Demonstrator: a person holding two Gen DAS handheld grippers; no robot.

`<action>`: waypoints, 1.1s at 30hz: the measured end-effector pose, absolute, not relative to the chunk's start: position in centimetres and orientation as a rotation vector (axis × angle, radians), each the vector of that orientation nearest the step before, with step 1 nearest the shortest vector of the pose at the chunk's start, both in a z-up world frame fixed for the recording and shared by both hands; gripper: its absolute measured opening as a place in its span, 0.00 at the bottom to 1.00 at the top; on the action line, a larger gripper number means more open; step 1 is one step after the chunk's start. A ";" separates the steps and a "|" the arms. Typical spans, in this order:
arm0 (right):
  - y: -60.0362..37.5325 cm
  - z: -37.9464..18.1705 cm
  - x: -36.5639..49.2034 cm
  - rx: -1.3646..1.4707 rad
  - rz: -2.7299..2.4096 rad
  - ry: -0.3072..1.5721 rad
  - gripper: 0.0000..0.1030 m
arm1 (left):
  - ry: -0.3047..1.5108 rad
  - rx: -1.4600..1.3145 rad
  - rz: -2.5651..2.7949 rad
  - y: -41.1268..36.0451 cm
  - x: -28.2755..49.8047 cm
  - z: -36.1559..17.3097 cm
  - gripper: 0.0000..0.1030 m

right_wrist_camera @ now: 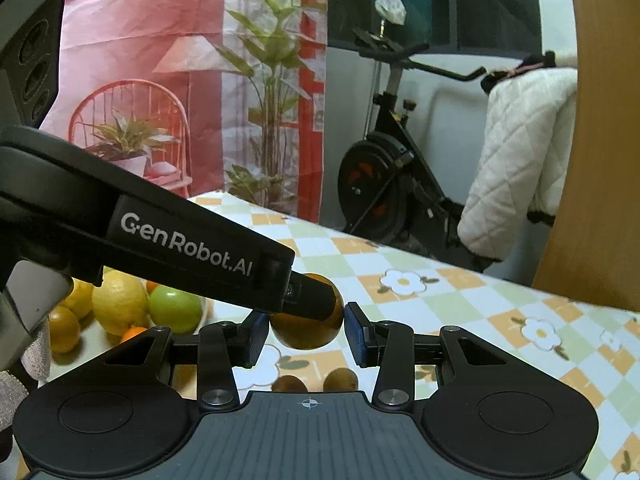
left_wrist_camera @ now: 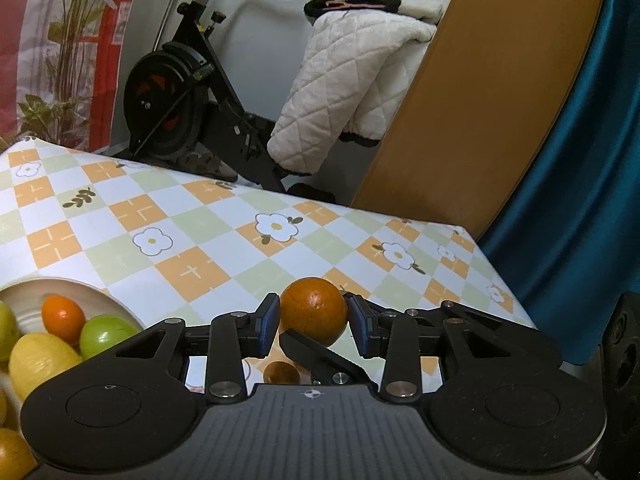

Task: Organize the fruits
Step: 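Carry the dark orange into the plate and open the left gripper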

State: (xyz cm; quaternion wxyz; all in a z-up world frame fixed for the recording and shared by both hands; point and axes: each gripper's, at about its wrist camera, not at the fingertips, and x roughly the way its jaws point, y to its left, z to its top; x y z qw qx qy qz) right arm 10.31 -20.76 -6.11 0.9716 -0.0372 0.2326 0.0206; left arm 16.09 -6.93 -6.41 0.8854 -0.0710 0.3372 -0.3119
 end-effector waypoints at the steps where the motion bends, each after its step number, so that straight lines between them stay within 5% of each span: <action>1: -20.5 -5.9 10.2 -0.082 0.044 0.467 0.37 | 0.696 -0.151 -0.648 -6.7 15.8 -6.2 0.39; 33: -6.1 -6.3 10.7 -0.243 0.277 0.543 0.37 | 0.694 -0.318 -0.408 5.1 11.5 -7.8 0.39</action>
